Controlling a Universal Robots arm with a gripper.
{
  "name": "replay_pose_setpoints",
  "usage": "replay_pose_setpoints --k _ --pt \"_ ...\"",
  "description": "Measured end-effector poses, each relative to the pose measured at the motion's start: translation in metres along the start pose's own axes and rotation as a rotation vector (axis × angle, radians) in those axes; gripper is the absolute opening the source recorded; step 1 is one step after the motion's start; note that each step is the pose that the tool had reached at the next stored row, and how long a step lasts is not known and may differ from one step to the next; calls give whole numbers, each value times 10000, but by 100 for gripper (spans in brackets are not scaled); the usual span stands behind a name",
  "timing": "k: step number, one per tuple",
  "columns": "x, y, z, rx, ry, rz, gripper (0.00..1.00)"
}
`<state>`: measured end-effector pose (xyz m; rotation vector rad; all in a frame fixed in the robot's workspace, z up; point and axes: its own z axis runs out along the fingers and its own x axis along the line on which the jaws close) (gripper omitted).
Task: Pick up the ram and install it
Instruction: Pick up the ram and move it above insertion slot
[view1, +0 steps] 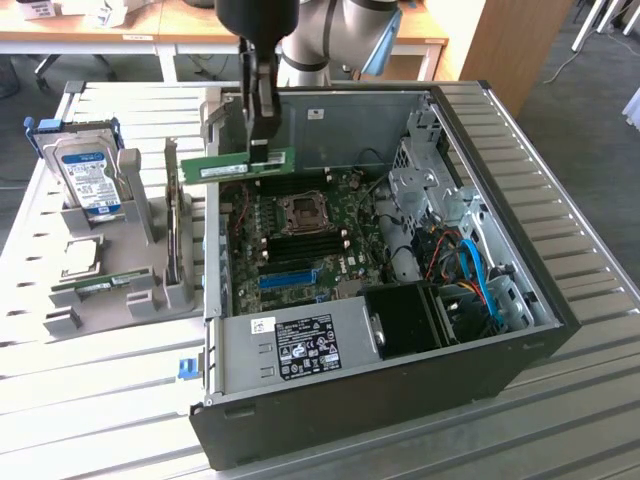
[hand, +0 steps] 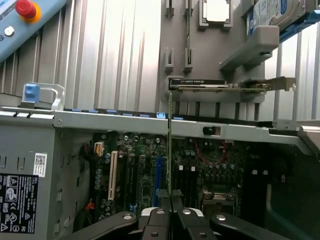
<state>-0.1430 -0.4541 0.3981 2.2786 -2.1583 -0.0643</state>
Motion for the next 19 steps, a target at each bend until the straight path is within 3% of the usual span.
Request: replay_pose_setpoints --k 19 --pt "27 -499 -16 -37 -2 1 12"
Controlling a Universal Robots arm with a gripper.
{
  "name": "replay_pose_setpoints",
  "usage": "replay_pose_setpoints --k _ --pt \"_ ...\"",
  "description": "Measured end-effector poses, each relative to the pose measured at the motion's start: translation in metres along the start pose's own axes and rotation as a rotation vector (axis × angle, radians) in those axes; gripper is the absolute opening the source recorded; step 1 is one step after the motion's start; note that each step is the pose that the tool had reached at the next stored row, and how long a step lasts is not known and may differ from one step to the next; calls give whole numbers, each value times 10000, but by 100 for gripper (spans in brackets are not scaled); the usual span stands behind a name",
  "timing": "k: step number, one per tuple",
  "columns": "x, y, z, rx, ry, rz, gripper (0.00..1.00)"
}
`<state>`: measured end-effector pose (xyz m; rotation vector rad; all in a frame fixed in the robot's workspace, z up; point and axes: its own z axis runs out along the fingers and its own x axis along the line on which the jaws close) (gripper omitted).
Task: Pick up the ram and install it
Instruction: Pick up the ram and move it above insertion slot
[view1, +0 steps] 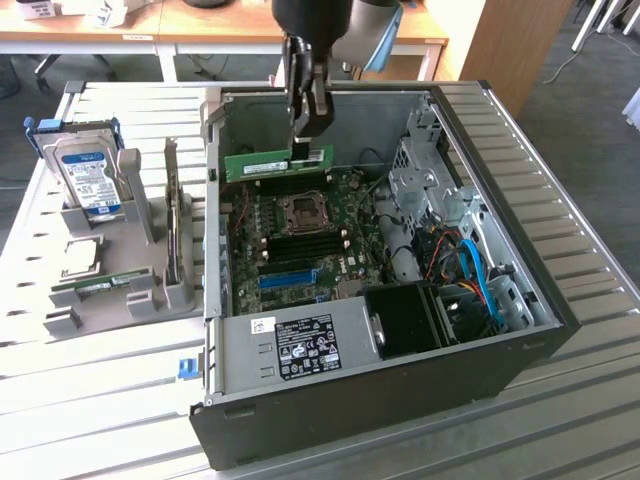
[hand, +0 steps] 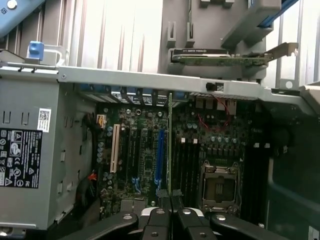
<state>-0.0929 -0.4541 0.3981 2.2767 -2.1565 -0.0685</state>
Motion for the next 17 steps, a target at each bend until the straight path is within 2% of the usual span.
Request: replay_pose_setpoints --k 8,17 --pt "10 -180 -7 -27 -1 3 12" --pt "18 -329 -12 -49 -2 3 12"
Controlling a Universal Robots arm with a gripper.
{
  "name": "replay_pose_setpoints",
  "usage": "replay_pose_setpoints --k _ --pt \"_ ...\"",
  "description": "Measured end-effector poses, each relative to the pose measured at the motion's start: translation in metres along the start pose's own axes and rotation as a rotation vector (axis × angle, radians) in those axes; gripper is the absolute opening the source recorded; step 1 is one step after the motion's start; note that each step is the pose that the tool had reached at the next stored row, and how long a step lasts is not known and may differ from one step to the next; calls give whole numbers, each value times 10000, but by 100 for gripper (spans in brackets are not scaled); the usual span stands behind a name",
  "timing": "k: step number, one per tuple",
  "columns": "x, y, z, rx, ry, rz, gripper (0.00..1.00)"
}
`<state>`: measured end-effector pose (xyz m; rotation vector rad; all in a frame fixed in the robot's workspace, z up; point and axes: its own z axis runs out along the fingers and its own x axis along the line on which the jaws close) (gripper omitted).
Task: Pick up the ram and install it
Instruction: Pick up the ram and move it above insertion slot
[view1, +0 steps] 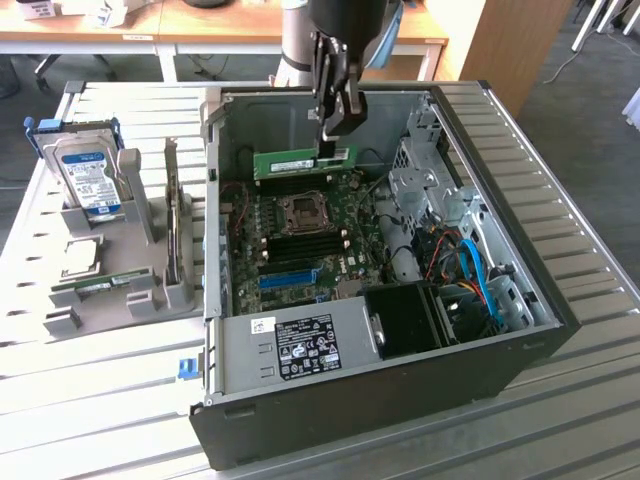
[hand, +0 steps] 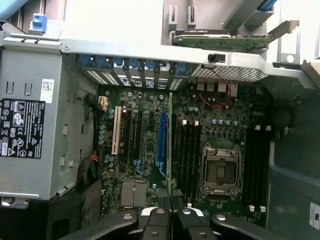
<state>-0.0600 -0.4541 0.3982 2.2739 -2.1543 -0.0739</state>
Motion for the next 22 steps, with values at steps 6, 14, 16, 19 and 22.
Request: replay_pose_setpoints --k 6,14,16,19,22 --pt "5 -89 -3 -27 -2 0 12" --pt "6 -107 -4 -33 -2 5 12" --pt "5 -107 -4 -31 -6 72 12" --pt "5 -110 -3 -26 -13 255 12" --pt "6 -110 -3 -20 -21 455 12"
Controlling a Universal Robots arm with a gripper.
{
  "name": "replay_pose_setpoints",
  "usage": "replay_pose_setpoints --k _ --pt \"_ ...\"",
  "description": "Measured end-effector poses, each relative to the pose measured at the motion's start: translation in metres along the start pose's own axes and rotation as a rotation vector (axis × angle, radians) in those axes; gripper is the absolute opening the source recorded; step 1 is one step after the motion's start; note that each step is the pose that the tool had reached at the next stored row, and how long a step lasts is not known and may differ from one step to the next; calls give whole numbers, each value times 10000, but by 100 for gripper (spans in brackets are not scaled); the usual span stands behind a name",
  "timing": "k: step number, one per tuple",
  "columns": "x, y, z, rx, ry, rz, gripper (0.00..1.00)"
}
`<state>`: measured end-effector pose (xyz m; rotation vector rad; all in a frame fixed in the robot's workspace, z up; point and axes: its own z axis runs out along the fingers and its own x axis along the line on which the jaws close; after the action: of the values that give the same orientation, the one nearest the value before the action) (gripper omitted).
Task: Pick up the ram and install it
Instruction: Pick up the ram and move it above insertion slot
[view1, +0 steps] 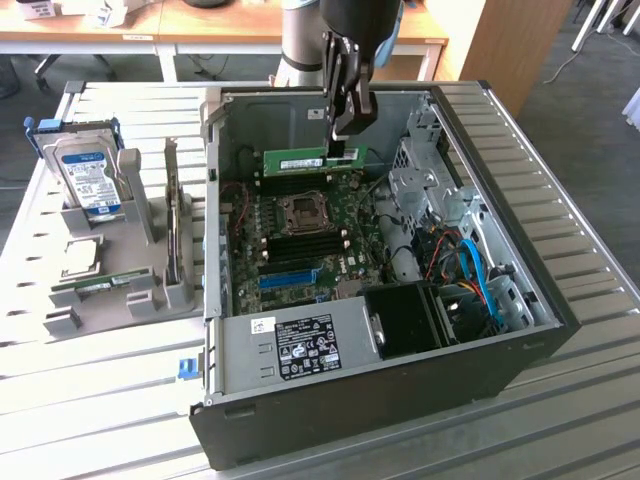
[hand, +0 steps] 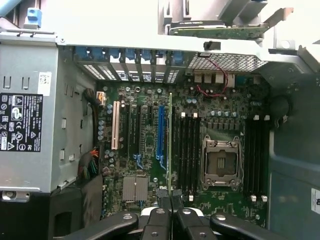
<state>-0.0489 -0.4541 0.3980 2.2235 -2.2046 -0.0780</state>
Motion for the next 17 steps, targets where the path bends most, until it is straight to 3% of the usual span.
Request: replay_pose_setpoints --k 10,17 --pt "-5 0 0 6 -8 217 12" --pt "-81 3 10 8 -9 224 12"
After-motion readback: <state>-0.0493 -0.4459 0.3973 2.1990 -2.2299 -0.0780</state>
